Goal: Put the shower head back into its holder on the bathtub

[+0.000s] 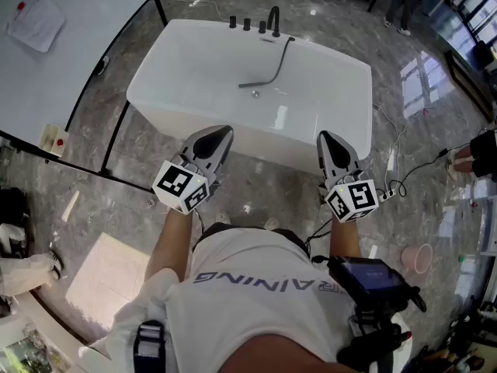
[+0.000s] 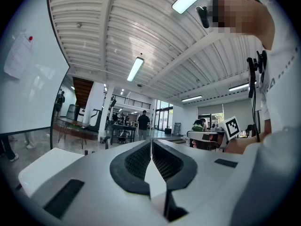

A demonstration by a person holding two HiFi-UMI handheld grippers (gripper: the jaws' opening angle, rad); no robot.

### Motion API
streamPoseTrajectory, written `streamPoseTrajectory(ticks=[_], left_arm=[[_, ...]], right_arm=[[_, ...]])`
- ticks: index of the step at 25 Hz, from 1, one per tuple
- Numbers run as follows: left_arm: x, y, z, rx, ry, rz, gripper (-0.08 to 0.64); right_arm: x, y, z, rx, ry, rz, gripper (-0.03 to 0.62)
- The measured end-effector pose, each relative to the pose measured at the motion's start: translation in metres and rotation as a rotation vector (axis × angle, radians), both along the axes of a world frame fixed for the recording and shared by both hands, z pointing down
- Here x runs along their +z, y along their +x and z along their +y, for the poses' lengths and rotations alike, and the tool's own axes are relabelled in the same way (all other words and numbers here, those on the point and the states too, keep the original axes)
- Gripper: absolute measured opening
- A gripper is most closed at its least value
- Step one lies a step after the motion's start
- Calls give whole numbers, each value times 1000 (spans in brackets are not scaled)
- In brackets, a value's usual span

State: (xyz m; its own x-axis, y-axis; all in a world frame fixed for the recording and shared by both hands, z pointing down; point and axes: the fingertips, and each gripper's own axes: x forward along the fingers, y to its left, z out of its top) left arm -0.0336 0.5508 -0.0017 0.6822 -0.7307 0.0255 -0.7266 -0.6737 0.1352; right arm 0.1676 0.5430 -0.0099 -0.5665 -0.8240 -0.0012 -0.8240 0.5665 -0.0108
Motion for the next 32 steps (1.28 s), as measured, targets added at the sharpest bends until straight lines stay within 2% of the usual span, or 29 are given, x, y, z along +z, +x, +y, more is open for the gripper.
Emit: streamPoseTrajectory(ticks=[16,23,32], left_arm=[[7,5,5,-8,-12,-6,25],[15,5,9,-15,-20,2,25],[12,78,2,-49,-38,-11,25]], right_arm=[[6,-2,1,-37,-4,-16,11],[19,2,4,-19,-18,1,11],[26,77,-4,-53,-39,2,11]])
